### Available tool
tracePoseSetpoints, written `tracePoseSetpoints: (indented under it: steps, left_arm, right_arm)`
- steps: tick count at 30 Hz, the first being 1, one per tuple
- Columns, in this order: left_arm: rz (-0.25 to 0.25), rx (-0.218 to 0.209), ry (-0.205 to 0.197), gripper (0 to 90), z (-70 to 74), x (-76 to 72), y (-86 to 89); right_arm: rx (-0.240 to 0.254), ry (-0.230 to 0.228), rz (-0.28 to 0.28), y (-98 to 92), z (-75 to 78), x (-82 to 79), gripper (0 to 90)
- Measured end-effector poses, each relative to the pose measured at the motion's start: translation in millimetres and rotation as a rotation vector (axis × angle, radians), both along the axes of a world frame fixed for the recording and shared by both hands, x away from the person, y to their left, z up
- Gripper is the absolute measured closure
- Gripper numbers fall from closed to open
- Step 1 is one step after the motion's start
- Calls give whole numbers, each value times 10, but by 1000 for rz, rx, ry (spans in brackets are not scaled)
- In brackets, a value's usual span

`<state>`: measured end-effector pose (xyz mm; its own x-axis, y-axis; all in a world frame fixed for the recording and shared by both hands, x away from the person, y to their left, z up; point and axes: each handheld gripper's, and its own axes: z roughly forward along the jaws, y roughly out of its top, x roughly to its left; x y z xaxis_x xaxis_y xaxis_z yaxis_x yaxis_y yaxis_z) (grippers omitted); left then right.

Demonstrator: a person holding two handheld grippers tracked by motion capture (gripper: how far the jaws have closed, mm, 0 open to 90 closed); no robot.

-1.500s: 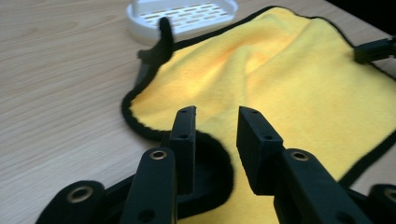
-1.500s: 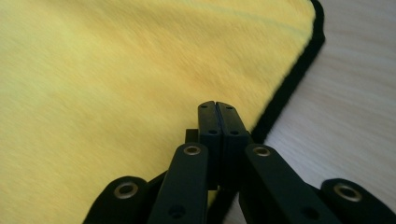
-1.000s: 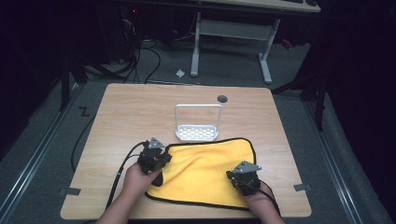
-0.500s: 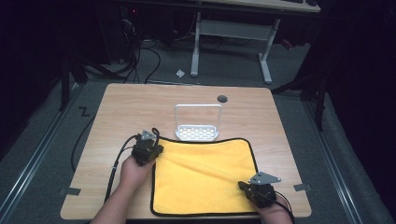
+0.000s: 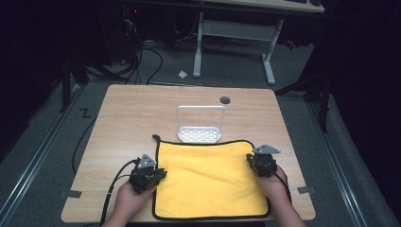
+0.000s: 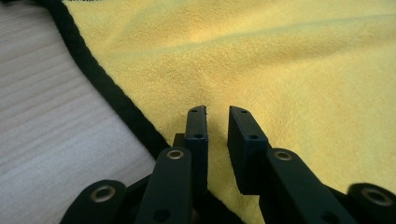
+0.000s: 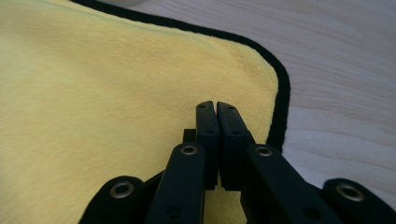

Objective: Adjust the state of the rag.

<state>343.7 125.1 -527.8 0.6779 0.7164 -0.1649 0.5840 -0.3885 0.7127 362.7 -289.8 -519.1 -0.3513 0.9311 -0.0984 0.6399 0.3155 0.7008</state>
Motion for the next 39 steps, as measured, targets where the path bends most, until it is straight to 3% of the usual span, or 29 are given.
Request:
tracePoseSetpoints:
  steps: [1, 5, 8, 13, 14, 18, 21, 23, 27, 29, 32, 35, 39]
  left_arm:
    - [-5, 9, -2, 781, 4, -26, 8]
    - [-12, 6, -12, 781, -4, -112, 61]
    - [4, -5, -6, 779, -6, -38, 89]
    - [31, -2, -10, 785, -9, 105, 107]
    - [33, -8, 6, 782, -2, 119, 111]
    - [61, -50, -5, 695, 67, 177, 166]
    - [107, -59, -28, 648, 119, 324, 200]
    - [141, -46, -46, 583, 127, 475, 197]
    - [202, -72, -50, 509, 87, 779, 190]
    - [217, -53, -15, 485, 50, 931, 148]
    - [230, -27, -3, 464, -21, 1045, 67]
    - [240, -37, -9, 465, -29, 1085, 7]
    - [195, 44, -82, 554, -43, 994, -136]
  right_arm:
    - [-6, 18, -14, -10, -33, 39, 889]
    - [-28, 6, -20, -43, -44, -33, 888]
    - [-10, -1, -25, -60, -37, -84, 831]
    - [45, -49, -26, -54, 41, -140, 756]
    - [45, -55, -19, -43, 45, -152, 743]
    - [40, -88, -5, -29, 34, -203, 677]
    - [59, -109, -2, -57, 43, -213, 658]
    - [75, -95, -6, -65, 53, -221, 673]
    - [60, -105, 7, -44, 57, -239, 674]
    - [64, -104, 11, -32, 56, -248, 670]
    - [62, -95, 14, -24, 31, -245, 651]
    - [58, -84, 8, -24, 10, -241, 640]
    - [56, -86, 13, -30, 5, -238, 631]
